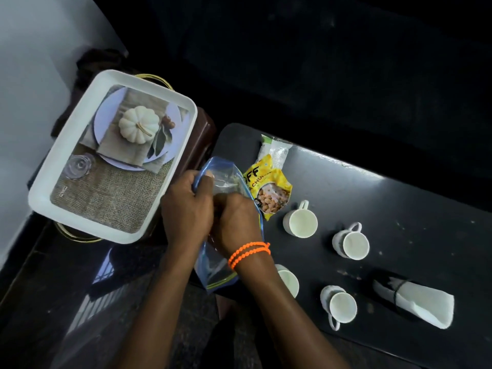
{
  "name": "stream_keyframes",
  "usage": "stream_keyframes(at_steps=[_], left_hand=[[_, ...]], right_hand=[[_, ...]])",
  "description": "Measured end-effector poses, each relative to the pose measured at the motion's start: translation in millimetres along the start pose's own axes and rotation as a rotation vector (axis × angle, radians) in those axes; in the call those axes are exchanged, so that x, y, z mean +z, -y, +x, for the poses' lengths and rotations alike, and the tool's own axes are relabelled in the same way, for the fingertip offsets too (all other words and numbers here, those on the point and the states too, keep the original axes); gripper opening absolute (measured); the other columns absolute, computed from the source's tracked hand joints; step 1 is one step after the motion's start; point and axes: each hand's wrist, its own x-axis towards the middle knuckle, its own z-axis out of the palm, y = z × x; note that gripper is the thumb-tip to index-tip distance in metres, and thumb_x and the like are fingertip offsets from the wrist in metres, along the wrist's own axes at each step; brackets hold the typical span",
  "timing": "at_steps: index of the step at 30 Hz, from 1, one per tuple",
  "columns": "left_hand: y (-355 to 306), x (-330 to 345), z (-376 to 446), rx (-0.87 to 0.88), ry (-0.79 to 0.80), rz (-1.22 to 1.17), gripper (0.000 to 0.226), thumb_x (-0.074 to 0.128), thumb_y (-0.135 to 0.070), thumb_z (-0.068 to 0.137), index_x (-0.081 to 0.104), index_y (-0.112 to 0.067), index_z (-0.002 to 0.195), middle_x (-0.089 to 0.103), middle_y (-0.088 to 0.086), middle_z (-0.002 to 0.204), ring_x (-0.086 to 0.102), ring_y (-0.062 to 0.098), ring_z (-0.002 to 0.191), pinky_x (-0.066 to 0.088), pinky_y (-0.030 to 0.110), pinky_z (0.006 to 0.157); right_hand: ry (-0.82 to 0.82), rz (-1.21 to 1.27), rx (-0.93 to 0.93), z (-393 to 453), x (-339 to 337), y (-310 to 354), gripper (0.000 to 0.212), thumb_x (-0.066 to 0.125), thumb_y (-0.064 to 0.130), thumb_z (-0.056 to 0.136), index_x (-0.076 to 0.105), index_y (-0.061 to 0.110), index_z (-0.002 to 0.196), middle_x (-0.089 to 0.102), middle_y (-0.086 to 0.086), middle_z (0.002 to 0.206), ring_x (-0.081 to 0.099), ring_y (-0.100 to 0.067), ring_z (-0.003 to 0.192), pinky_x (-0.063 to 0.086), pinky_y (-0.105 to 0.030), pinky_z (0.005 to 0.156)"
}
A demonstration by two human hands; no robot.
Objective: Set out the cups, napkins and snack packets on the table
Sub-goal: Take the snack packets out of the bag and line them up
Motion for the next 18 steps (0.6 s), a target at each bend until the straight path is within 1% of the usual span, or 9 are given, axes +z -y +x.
stream_keyframes(at_steps=[4, 6, 8, 10, 12, 14, 15, 16, 18], left_hand=[[9, -8, 6, -0.001, 0.031, 0.031, 0.04, 0.063, -0.037, 0.1, 0.054, -0.013, 0.071, 0.058, 0.003, 0.063, 0.053, 0.031, 0.069, 0.041, 0.041, 0.067], [14, -14, 13, -0.077, 0.028, -0.016, 0.043, 0.064, -0.039, 0.099, 0.058, -0.005, 0.072, 0.06, 0.009, 0.064, 0.052, 0.028, 0.068, 0.045, 0.045, 0.069], [20, -24, 20, -0.199, 0.02, -0.139, 0.036, 0.065, -0.031, 0.099, 0.065, -0.007, 0.072, 0.064, 0.007, 0.064, 0.054, 0.022, 0.068, 0.048, 0.038, 0.067], [27, -37, 28, -0.351, 0.026, -0.321, 0.027, 0.062, -0.018, 0.098, 0.067, -0.015, 0.071, 0.067, -0.004, 0.057, 0.061, 0.016, 0.064, 0.052, 0.025, 0.06], [32, -47, 32, -0.435, 0.087, -0.398, 0.023, 0.057, -0.022, 0.091, 0.068, -0.019, 0.071, 0.068, -0.01, 0.058, 0.066, 0.007, 0.068, 0.058, 0.022, 0.068], [38, -55, 31, -0.444, 0.058, -0.402, 0.027, 0.064, -0.021, 0.091, 0.07, -0.017, 0.065, 0.066, -0.014, 0.05, 0.063, -0.001, 0.052, 0.052, 0.015, 0.055], [40, -59, 29, -0.466, 0.033, -0.437, 0.025, 0.069, -0.021, 0.09, 0.073, -0.015, 0.066, 0.068, -0.011, 0.05, 0.063, 0.003, 0.044, 0.049, 0.015, 0.046], [45, -63, 25, -0.497, 0.01, -0.486, 0.021, 0.074, -0.024, 0.087, 0.077, -0.016, 0.068, 0.072, -0.007, 0.055, 0.067, 0.009, 0.046, 0.052, 0.018, 0.047], [54, -70, 18, -0.516, -0.061, -0.528, 0.014, 0.078, -0.034, 0.074, 0.081, -0.021, 0.069, 0.076, 0.001, 0.072, 0.072, 0.022, 0.065, 0.058, 0.031, 0.065]], right_hand=[[-0.073, -0.12, -0.141, -16, -15, 14, 0.024, 0.05, 0.018, 0.102, 0.071, 0.011, 0.111, 0.072, -0.011, 0.113, 0.067, -0.031, 0.107, 0.051, -0.035, 0.083], [-0.095, -0.137, -0.213, -28, -24, 22, 0.021, 0.053, 0.015, 0.098, 0.072, 0.013, 0.105, 0.07, -0.011, 0.101, 0.066, -0.03, 0.101, 0.044, -0.033, 0.074], [-0.143, -0.097, -0.359, -39, -44, 24, 0.016, 0.062, 0.011, 0.088, 0.076, 0.014, 0.094, 0.06, -0.008, 0.08, 0.065, -0.028, 0.09, 0.036, -0.029, 0.068], [-0.185, 0.08, -0.543, -46, -68, 22, 0.015, 0.072, 0.009, 0.083, 0.082, 0.013, 0.094, 0.066, -0.006, 0.078, 0.067, -0.025, 0.082, 0.046, -0.032, 0.069], [-0.268, 0.481, -0.663, -49, -90, 15, 0.017, 0.078, 0.003, 0.084, 0.081, 0.005, 0.1, 0.072, -0.012, 0.088, 0.071, -0.021, 0.081, 0.056, -0.033, 0.071], [-0.384, 0.792, -0.663, -43, -105, -2, 0.022, 0.077, -0.003, 0.084, 0.077, -0.002, 0.106, 0.072, -0.018, 0.094, 0.072, -0.015, 0.083, 0.06, -0.03, 0.072], [-0.449, 0.841, -0.629, -36, -108, -13, 0.023, 0.077, -0.003, 0.084, 0.076, -0.001, 0.107, 0.072, -0.02, 0.096, 0.072, -0.012, 0.083, 0.059, -0.028, 0.074], [-0.503, 0.856, -0.562, -28, -108, -25, 0.022, 0.076, -0.003, 0.085, 0.076, -0.001, 0.107, 0.073, -0.021, 0.097, 0.071, -0.01, 0.084, 0.059, -0.026, 0.075], [-0.572, 0.877, -0.345, -7, -91, -52, 0.021, 0.076, -0.004, 0.086, 0.077, -0.002, 0.106, 0.075, -0.022, 0.1, 0.072, -0.015, 0.087, 0.06, -0.032, 0.08]])
